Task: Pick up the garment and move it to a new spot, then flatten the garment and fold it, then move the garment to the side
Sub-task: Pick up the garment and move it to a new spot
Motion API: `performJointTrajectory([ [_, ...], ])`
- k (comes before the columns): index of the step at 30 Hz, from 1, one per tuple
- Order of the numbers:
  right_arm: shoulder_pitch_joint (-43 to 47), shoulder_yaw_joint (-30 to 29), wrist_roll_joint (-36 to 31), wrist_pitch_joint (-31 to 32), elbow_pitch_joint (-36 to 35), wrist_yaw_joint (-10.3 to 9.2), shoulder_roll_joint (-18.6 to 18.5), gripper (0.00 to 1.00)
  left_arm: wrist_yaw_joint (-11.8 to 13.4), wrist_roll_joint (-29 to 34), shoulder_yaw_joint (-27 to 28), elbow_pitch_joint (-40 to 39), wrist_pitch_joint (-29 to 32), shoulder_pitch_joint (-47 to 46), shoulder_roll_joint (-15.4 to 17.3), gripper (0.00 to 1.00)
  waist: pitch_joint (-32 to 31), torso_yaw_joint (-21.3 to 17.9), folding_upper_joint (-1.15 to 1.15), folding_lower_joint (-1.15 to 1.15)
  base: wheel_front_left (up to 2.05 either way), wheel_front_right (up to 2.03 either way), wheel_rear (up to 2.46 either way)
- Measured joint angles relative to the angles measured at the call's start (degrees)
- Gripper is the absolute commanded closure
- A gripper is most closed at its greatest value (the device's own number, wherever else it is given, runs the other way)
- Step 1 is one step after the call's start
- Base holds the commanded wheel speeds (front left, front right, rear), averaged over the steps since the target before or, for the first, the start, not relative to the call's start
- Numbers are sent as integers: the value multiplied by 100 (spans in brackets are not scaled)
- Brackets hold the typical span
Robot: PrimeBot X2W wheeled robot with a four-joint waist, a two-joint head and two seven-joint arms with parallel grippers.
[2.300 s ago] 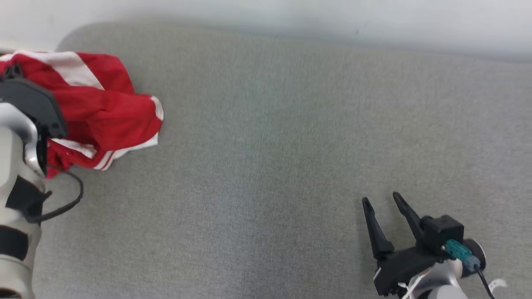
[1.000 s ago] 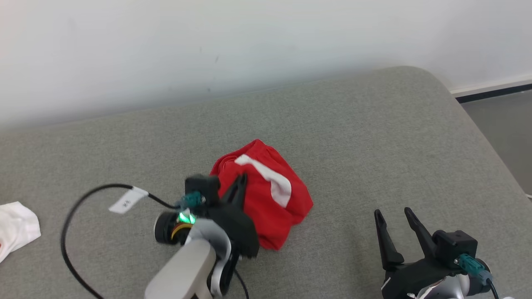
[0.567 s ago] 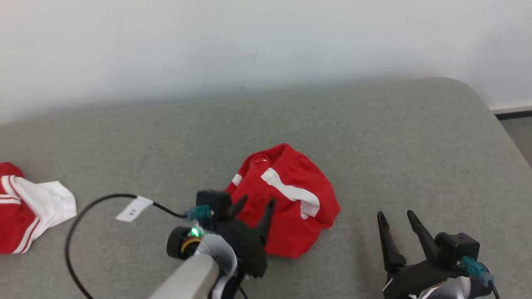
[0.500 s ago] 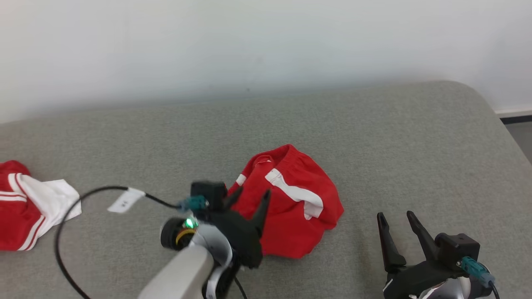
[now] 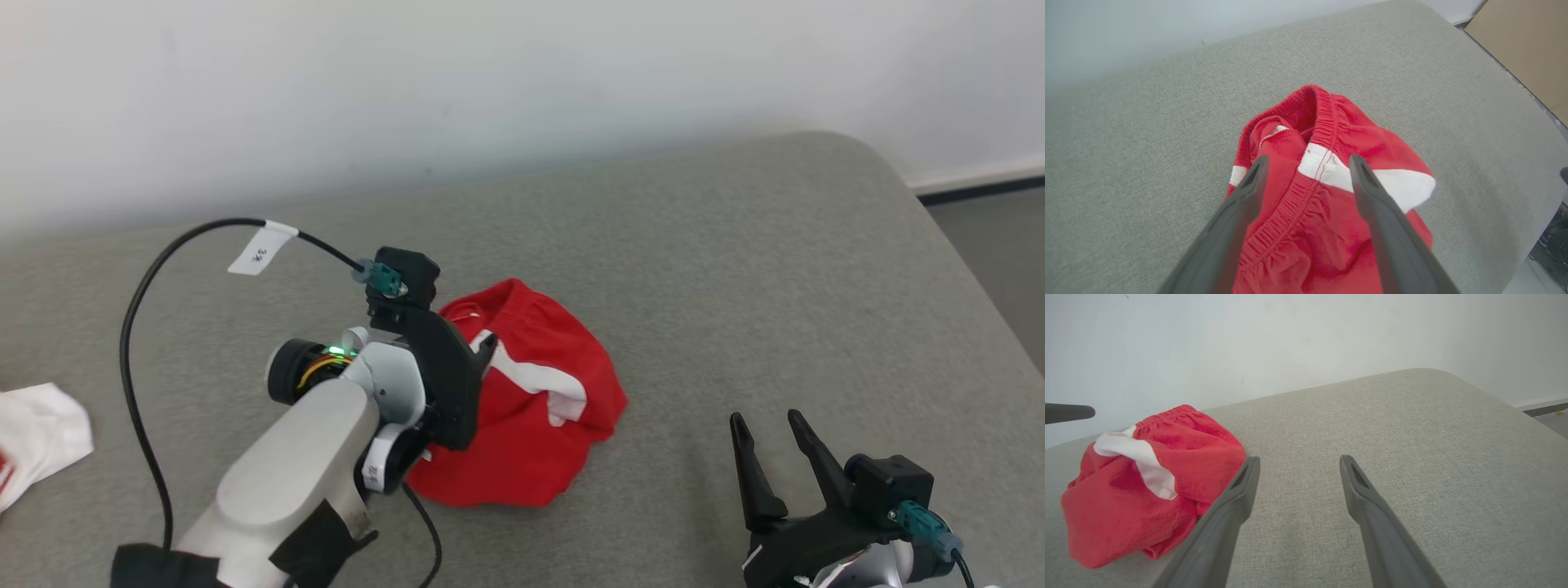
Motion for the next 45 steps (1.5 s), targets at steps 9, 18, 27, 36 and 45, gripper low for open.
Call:
performJointTrajectory([
  [9,-82,8,98,-115,120,0,1,0,56,-35,-67,402,577,-266,134,0,307,-543,0,0,0,0,0],
  [18,-171,-5,113,-186,198,0,0,0,62,-52,-100,512,628,-268,166,72,494,-691,0,0,0,0,0],
  [27,-183,-44,97,-194,247,0,0,0,120,-51,1,328,45,-261,44,0,403,-482,0,0,0,0,0],
  [36,7,-287,-55,-90,132,0,1,0,210,-123,713,-746,-2123,866,368,0,145,-122,0,0,0,0,0],
  [45,204,-427,-64,-46,-2,0,3,0,170,212,1314,-1740,-3898,2666,682,0,-116,390,0,0,0,0,0],
])
